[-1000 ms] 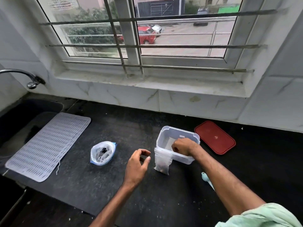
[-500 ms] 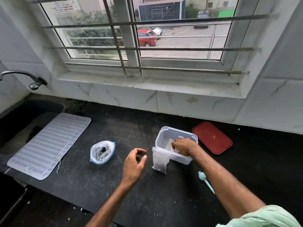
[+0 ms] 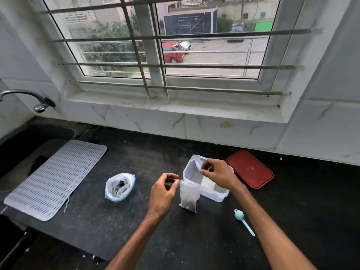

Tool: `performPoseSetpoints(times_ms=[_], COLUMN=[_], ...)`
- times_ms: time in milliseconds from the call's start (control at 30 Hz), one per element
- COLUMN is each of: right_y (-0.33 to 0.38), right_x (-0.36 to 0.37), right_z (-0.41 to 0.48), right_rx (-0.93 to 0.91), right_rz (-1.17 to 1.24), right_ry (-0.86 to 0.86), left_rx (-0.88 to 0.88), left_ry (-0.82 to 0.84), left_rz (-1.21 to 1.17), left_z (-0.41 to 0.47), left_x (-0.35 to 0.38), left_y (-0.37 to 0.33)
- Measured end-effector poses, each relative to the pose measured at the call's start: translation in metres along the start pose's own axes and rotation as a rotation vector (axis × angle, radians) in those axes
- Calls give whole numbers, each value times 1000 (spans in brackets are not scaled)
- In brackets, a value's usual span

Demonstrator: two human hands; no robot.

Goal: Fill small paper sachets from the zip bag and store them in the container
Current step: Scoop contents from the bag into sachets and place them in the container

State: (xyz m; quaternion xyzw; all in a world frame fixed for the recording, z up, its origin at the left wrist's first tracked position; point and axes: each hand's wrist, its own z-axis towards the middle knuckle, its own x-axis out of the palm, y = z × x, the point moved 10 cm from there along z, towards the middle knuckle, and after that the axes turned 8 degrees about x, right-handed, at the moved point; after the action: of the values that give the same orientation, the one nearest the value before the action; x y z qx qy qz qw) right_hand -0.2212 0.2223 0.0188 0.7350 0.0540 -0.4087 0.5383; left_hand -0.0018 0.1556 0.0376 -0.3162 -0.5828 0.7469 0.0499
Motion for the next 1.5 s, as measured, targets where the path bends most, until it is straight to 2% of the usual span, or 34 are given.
performPoseSetpoints(times_ms=[67,133,433,633,800,967,1133,1267,1400,1433,1500], right_y=[20,36,43,50,55,47,47,43,45,45,43], right_x=[-6,-4,-24,-46,-45,-44,-42,-43,-39,-37,-43], right_z=[-28,-53,-78,-81,-78,-71,-71,-70,-70,-69,-69], right_rx=[-24,-72,-96,-139,-121,-63,-42,-30,-10,11,75], right_rz=[206,282,252,212,215,259,336,341,183,88,-158], right_ry=[-13,12,-8,-208,-178,-152,-47,-37,-59,-75,-176], left_rx=[-21,-25,-23,3,73,156,99,67,10,29,87], left_ry=[56,109,159,196,192,256,335,394,373,335,174], left_rz=[-81,-128,-235,-197,-88,-31,-130,-230,-218,-135,196], left_z=[3,3,-3,-2,6,11,10,6,2,4,12], left_x=[15,29,47,53,56,61,67,71,73,71,54], left_y=[-13,-25,-48,-57,-67,-69,-61,-60,-52,-50,-44])
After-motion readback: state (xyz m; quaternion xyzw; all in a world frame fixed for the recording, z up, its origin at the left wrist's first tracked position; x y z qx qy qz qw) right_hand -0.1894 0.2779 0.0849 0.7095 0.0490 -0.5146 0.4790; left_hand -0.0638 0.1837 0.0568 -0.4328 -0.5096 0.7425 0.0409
